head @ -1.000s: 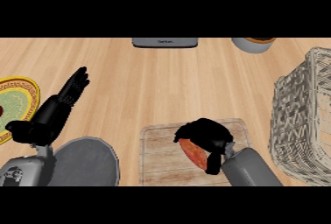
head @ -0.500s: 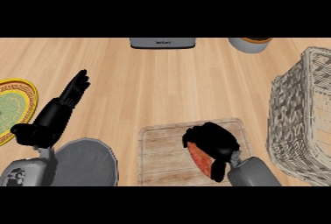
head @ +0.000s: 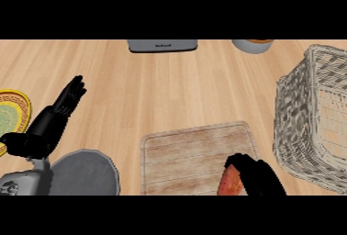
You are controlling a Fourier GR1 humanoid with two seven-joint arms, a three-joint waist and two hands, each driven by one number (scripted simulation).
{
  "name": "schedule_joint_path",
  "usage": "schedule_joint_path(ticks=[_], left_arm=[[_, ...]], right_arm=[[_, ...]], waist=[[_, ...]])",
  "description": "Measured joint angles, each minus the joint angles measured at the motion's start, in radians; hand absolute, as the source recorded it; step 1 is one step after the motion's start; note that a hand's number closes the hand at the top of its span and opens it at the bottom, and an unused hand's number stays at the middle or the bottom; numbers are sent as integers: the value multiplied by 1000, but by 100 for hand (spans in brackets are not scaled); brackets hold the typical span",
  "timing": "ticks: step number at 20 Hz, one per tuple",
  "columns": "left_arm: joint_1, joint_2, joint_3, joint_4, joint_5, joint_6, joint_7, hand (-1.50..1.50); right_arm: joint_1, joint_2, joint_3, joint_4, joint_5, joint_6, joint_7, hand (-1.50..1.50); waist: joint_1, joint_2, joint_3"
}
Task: Pick the sweet potato from the cutting board and place it in the basket
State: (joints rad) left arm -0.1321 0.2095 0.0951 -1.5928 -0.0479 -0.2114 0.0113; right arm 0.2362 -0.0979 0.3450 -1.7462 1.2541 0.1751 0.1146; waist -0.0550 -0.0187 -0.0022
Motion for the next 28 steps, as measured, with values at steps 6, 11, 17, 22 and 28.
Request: schedule_joint_path(ticks=[6, 11, 17, 22, 28], left_arm=[[10, -17, -24, -43, -5, 1, 23, 0], [30, -15, -26, -42, -9, -4, 11, 0], [1, -6, -14, -26, -1, -11, 19, 0], [2, -12, -17, -21, -4, -10, 13, 0], [-9, -15, -25, -27, -11, -9, 16, 0]], right_arm=[[254, 61, 85, -259, -75, -81, 49, 150], [382, 85, 181, -489, -195, -176, 22, 150], [474, 98, 291, -620, -207, -273, 31, 150], [509, 97, 322, -640, -196, -331, 85, 150], [471, 98, 275, -654, -168, -344, 163, 150]], waist=[[22, 8, 2], [20, 8, 2], [22, 9, 1], [26, 11, 0], [38, 15, 0]])
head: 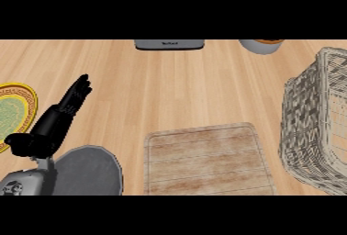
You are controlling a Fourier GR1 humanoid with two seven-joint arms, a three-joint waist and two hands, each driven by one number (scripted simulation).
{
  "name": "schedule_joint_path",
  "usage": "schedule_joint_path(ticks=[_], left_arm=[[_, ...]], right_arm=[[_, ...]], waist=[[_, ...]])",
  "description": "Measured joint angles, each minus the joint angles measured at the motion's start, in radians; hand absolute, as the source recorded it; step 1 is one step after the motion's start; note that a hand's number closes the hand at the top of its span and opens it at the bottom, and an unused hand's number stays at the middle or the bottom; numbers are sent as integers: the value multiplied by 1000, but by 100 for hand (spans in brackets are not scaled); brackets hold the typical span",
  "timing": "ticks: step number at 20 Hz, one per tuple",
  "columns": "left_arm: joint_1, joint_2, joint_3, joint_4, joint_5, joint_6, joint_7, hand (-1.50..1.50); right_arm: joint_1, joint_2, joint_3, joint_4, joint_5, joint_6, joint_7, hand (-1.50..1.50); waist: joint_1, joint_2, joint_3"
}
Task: Pick the sweet potato from the cutting board and place it in the basket
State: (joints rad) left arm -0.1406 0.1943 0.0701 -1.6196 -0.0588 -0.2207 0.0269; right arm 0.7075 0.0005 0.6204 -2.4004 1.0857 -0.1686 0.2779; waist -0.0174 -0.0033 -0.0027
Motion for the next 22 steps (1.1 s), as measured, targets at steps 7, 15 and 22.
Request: schedule_joint_path(ticks=[7, 15, 22], left_arm=[[-6, -7, -12, 11, -9, -3, -9, 0], [-25, -12, -15, 10, -8, -2, -1, 0], [-22, -19, -14, 21, -15, 6, -5, 0]], right_arm=[[-212, 0, -153, -1, 26, 39, 158, 150], [-570, -1, -433, 19, 31, 107, 357, 150], [-872, -87, -771, 88, -79, 228, 450, 150]], waist=[[18, 7, 0], [26, 9, 1], [18, 5, 3]])
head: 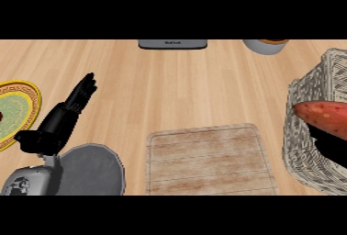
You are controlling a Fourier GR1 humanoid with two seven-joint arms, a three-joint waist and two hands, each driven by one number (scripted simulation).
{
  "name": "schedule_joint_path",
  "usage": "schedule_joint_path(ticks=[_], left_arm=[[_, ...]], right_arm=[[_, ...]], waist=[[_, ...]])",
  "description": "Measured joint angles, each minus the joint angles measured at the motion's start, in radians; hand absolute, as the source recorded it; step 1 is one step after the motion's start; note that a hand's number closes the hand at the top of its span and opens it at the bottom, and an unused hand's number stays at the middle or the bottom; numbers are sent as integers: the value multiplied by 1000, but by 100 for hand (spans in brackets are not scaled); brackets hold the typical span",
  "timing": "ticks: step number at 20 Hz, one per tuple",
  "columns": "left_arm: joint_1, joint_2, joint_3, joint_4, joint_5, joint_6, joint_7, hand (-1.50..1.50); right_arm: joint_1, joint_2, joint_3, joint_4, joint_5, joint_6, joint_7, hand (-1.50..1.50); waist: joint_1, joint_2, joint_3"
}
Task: Pick the sweet potato from the cutting board and place it in the basket
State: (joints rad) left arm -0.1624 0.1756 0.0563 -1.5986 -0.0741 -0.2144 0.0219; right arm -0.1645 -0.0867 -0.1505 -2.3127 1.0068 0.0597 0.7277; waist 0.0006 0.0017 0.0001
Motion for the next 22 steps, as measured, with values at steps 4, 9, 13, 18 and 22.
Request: schedule_joint_path(ticks=[4, 9, 13, 18, 22], left_arm=[[3, 4, 5, -7, 11, -11, 8, 0], [5, 2, 6, -6, 0, -7, 1, 0], [-11, 2, 13, -3, 7, -13, 10, 0], [-16, 15, 29, 3, 18, -31, 11, 0], [-24, 2, 20, 16, 1, -19, 1, 0]], right_arm=[[-83, -100, -211, 79, -243, 65, -21, 150], [-103, -211, -386, 244, -447, 94, -133, 150], [-73, -253, -468, 378, -502, 48, -288, 150], [-64, -286, -495, 549, -486, -52, -472, 150], [-83, -292, -534, 628, -510, -132, -545, -150]], waist=[[-5, -2, 1], [-4, -2, 1], [-3, -2, 0], [0, -1, 0], [1, -1, 1]])
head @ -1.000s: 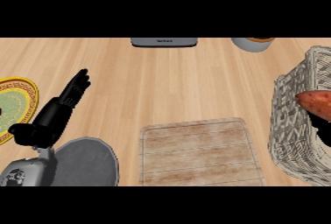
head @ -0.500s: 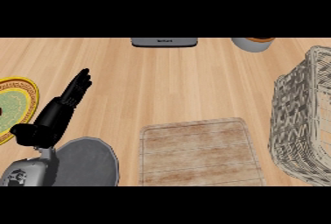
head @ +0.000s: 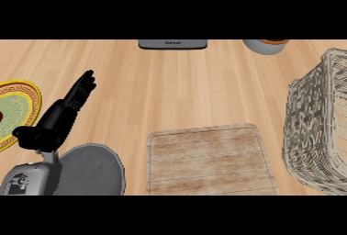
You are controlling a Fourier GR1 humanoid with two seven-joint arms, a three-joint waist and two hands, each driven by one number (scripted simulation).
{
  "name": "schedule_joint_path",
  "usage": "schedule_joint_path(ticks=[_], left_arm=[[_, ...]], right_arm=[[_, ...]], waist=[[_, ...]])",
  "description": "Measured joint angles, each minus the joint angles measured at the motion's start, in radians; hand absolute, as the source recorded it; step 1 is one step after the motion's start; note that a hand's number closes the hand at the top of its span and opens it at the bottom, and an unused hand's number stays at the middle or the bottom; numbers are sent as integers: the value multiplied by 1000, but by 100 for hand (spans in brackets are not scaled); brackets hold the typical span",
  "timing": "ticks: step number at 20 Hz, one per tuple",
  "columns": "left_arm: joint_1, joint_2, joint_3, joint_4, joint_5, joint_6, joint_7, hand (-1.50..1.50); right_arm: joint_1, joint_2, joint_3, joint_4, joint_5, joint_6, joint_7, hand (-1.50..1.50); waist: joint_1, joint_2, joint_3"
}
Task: Pick the sweet potato from the cutting board and place it in the basket
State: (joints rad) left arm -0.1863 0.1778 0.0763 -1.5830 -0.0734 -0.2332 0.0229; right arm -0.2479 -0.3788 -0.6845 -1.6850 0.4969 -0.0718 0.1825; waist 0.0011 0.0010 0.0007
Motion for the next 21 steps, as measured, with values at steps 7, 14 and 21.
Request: schedule_joint_path(ticks=[7, 14, 21], left_arm=[[25, -14, -8, -2, -9, -3, -14, 0], [16, -7, 5, -17, 0, -14, 7, 0], [24, -11, 7, -7, -12, -6, -14, 0]], right_arm=[[-52, -79, -18, 168, -70, -53, -93, -150], [-69, -138, -43, 224, -192, -35, -151, -150], [-86, -189, -151, 230, -361, 7, -56, -150]], waist=[[1, -1, 0], [-1, -1, 0], [-6, -3, -1]])
